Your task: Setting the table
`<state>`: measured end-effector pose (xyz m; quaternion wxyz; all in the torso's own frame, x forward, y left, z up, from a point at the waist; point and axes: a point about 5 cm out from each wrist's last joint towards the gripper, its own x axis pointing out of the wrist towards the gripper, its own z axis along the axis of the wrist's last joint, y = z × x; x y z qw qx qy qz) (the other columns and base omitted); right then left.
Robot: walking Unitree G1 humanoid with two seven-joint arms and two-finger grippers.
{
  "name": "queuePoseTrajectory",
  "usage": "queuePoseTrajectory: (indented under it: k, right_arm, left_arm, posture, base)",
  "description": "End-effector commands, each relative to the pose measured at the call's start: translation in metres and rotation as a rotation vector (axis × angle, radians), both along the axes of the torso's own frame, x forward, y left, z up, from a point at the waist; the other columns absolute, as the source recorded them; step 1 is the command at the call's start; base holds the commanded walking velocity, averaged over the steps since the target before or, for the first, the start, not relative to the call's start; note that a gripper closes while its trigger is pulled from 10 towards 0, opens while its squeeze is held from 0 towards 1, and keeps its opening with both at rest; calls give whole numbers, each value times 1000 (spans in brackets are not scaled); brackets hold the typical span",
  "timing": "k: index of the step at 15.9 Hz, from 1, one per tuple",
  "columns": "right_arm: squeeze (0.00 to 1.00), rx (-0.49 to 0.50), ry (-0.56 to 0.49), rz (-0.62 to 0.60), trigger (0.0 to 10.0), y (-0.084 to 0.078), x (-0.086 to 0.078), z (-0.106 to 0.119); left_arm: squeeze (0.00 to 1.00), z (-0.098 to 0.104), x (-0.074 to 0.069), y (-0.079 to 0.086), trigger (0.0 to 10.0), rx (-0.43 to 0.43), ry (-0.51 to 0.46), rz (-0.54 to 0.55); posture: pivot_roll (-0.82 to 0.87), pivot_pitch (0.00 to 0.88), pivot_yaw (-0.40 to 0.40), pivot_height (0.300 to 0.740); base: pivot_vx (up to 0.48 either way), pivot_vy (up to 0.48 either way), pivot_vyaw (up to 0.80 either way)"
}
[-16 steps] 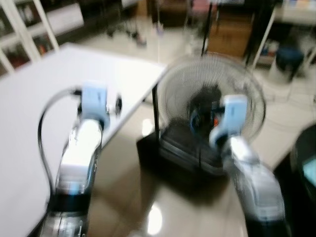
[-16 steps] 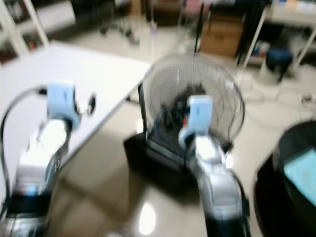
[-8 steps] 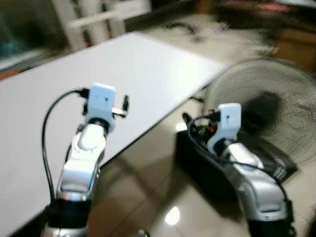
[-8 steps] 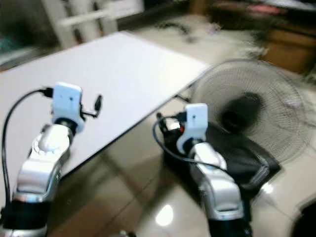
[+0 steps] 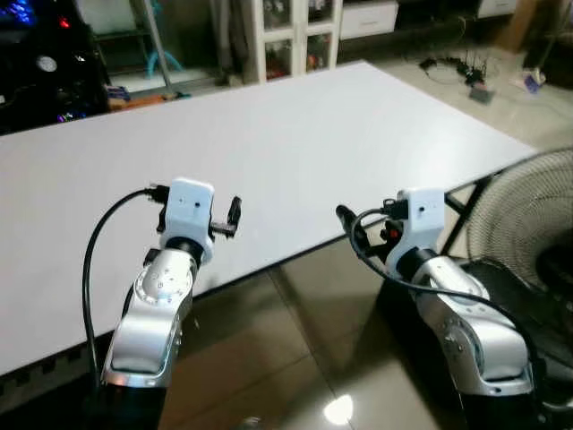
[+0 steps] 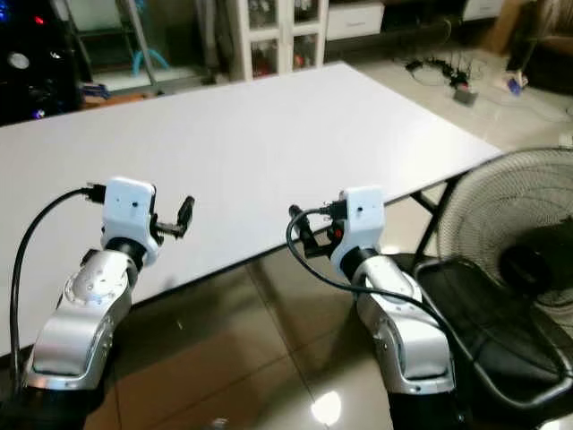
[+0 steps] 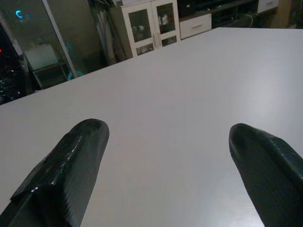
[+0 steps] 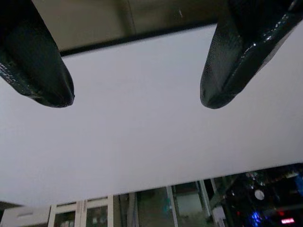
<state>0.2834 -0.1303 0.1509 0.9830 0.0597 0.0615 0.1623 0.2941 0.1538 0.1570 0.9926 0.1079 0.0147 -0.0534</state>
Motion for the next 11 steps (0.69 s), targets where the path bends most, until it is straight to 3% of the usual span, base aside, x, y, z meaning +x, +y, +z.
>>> queuePoseTrajectory:
  k: [1,3,9,11]
  right_arm:
    - [0,5,7,-1,10000,-1,-1,1]
    - [0,6,26,30,10000,1,-5,-1]
    - [0,38,27,-7,10000,-6,-5,1]
    - [0,36,21,19,10000,-4,-5,2]
  left_arm:
    - [0,3,-1,0,10000,25,-19,-1]
    - [0,6,0,-2,10000,47,-33,-9]
    - [0,9,-1,-2,10000,-1,-40,-12]
    - [0,10,0,-3,10000,-8,-45,-11]
  posture:
    - [-4,0,7,740]
    - [-4,0,12,740]
    - [-2,0,9,740]
    - [1,0,4,740]
  base:
    - [0,0,800]
    - [0,0,800]
    - [0,0,800]
    - [0,289,0]
